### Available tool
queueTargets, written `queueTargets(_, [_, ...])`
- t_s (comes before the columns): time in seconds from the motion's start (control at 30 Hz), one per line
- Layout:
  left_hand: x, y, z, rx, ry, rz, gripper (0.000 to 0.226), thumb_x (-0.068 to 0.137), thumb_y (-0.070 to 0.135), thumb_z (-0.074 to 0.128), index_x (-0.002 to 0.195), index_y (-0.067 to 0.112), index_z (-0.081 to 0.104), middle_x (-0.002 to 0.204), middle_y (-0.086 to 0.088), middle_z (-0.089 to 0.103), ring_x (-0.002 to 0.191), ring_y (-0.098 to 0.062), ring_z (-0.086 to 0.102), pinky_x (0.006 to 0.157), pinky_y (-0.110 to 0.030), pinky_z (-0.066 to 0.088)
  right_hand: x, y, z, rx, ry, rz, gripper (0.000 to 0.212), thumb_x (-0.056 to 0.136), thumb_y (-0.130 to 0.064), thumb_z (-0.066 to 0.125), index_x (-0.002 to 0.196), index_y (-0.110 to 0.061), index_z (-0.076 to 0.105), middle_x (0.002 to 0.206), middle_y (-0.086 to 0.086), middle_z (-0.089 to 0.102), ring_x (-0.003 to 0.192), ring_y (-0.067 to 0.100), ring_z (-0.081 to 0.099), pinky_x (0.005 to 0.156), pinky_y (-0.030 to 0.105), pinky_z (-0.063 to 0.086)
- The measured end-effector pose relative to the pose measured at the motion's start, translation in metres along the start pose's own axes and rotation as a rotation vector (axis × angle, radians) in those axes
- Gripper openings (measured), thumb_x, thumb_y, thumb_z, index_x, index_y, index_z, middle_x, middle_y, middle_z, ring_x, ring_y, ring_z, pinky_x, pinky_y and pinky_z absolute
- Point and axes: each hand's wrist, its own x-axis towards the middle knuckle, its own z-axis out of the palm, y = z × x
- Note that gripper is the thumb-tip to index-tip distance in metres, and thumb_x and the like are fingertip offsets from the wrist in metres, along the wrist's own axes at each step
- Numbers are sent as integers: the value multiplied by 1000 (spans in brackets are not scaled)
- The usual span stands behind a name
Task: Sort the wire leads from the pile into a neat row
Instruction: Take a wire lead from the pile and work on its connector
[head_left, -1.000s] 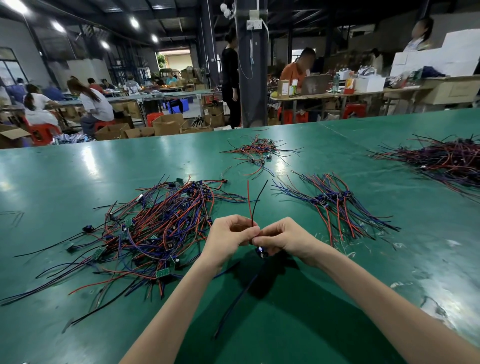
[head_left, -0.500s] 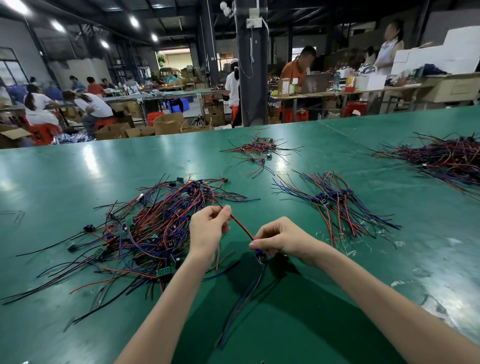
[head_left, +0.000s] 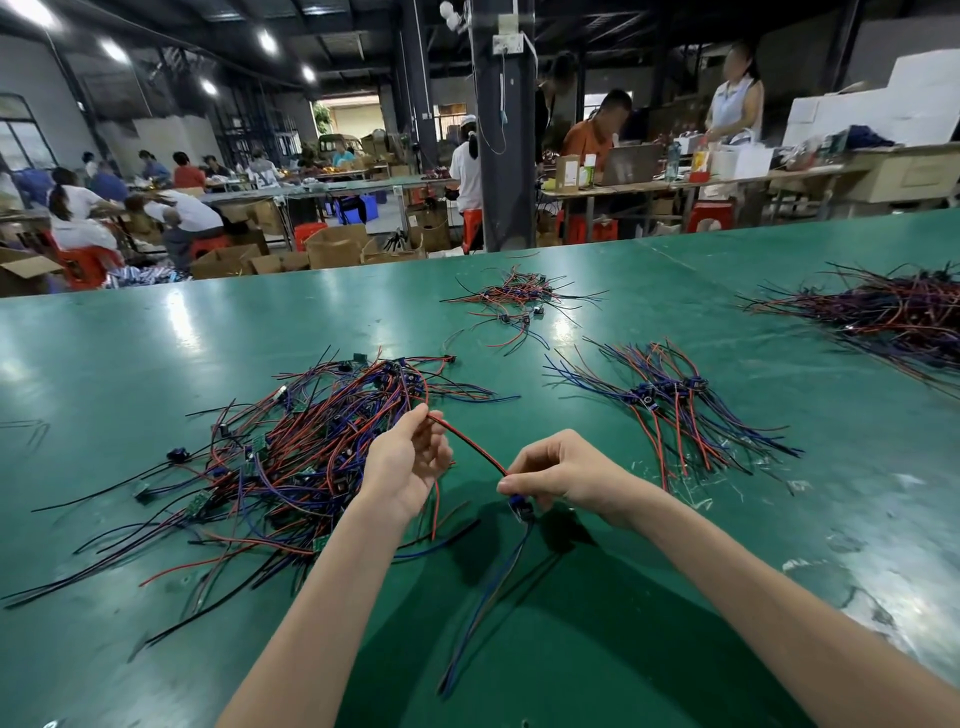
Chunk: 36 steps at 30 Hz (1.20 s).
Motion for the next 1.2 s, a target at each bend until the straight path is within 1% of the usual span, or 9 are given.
queueTargets(0.07, [0, -1, -1, -19, -2, -21, 29, 96, 18, 53, 72, 4, 60, 45, 1, 54, 37, -6, 49, 40, -16, 45, 0, 2, 0, -7, 2, 6, 13, 78, -10, 76, 67, -13, 71, 58, 4, 60, 46, 8, 45, 48, 16, 39])
queueTargets(0.23, [2, -2, -2, 95, 38, 81, 20, 91, 17, 62, 76, 4, 69, 58, 1, 63, 42, -2, 48, 44, -14, 44, 1, 8, -2, -124, 23, 44, 19, 79, -16, 76, 62, -20, 68, 51, -6, 59, 44, 4, 46, 45, 17, 38])
queueTargets(0.3, [3, 0, -3, 92, 59, 79, 17, 89, 15, 64, 78, 3, 69, 57, 2, 64, 41, -2, 48, 44, -14, 44, 2, 8, -2, -138, 32, 47, 20, 78, -18, 77, 60, -20, 68, 51, -7, 59, 44, 4, 46, 42, 16, 35])
queueTargets(0.6, [4, 0, -4, -145, -66, -158, 21, 95, 17, 53, 81, 4, 62, 48, 3, 55, 35, -3, 38, 37, -12, 36, 2, 6, 0, -164, 39, 43, 20, 78, -17, 77, 60, -21, 68, 52, -6, 59, 44, 4, 43, 40, 16, 32])
queueTargets(0.77, [5, 0, -5, -122, -60, -145, 22, 93, 20, 57, 81, 5, 65, 52, 4, 57, 41, -3, 40, 41, -12, 39, 2, 5, 0, -187, 37, 43, 20, 79, -16, 76, 61, -20, 68, 51, -8, 60, 44, 4, 42, 39, 15, 32])
queueTargets(0.93, [5, 1, -5, -46, -38, -134, 22, 93, 22, 58, 79, 7, 66, 52, 6, 54, 38, -3, 33, 40, -12, 37, 1, 5, 0, -202, 32, 48, 18, 79, -16, 76, 63, -19, 68, 55, -6, 61, 44, 4, 43, 40, 15, 32])
queueTargets(1.0, [4, 2, -6, -67, -45, -173, 21, 93, 22, 58, 79, 8, 65, 53, 5, 53, 40, -4, 30, 38, -12, 34, 1, 5, 0, -202, 34, 50, 18, 79, -17, 76, 63, -19, 68, 55, -5, 62, 44, 4, 43, 40, 15, 33])
queueTargets(1.13, [2, 3, -8, -278, -142, -375, 22, 92, 23, 57, 78, 8, 65, 56, 3, 53, 37, -5, 31, 34, -11, 31, 2, 5, -1, -199, 33, 41, 19, 80, -16, 76, 63, -19, 68, 54, -6, 61, 44, 3, 44, 41, 14, 33])
queueTargets(1.2, [2, 2, -8, -322, -161, -420, 22, 91, 23, 57, 76, 8, 65, 56, 3, 55, 36, -6, 32, 34, -10, 29, 2, 5, 0, -199, 25, 42, 19, 80, -16, 76, 63, -19, 67, 54, -7, 61, 45, 3, 44, 42, 14, 33])
